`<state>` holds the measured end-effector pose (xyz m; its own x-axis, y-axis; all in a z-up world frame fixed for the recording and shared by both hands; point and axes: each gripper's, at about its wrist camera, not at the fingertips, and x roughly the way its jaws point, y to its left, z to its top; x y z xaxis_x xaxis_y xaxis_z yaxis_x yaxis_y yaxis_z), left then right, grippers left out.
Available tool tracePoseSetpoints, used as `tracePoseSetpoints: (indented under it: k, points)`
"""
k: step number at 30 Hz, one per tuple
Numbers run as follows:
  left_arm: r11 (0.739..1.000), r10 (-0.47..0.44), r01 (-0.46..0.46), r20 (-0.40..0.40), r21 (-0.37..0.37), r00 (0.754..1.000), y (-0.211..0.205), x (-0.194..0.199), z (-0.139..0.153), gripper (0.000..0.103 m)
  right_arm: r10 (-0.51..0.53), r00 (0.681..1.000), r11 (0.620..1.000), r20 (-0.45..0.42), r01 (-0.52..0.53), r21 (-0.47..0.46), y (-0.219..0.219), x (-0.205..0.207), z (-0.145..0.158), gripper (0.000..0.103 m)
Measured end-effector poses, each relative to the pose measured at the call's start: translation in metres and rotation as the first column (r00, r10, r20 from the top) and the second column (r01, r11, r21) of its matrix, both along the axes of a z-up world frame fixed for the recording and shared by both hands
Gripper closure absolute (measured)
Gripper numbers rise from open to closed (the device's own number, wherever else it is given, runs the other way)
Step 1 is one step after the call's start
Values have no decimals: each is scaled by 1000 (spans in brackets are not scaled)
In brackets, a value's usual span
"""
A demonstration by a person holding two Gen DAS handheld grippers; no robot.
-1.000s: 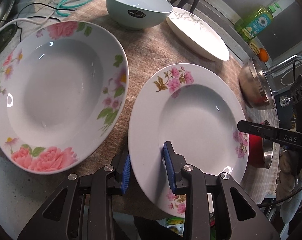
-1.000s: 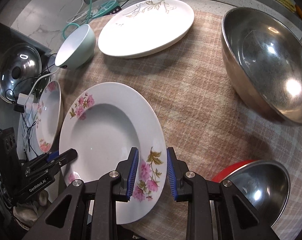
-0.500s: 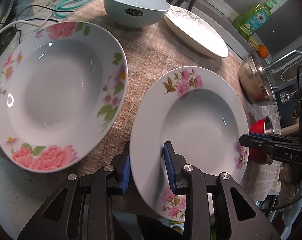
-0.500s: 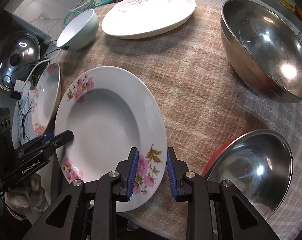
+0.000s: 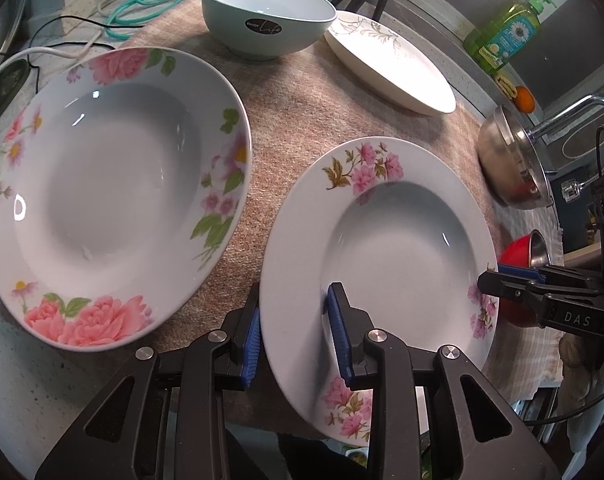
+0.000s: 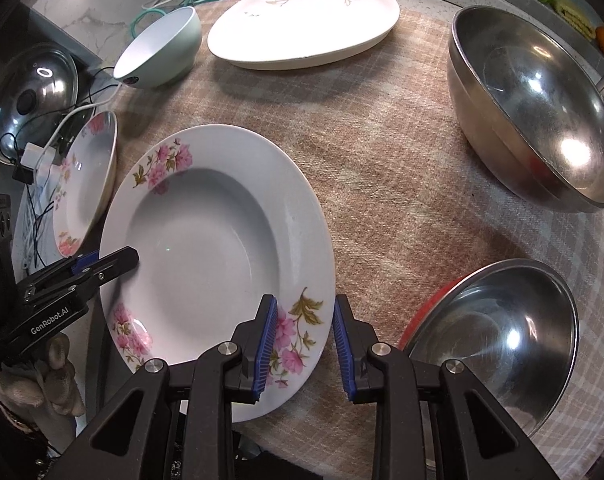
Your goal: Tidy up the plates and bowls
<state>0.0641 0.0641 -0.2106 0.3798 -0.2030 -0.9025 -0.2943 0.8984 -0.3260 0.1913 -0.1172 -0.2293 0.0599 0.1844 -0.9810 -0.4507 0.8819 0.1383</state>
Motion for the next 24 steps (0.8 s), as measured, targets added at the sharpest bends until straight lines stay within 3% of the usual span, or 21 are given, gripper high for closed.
tracePoseSetpoints:
  k: [16,24]
  points:
    - [999,7,-8,23,45,1000,5,-5,12,74,-57,998,997,20,56,49,-8,7,13,70]
    - [999,19,-21,51,44,999,13,-15,26,74,-64,995,994,74,58,92,-9,7,33,70]
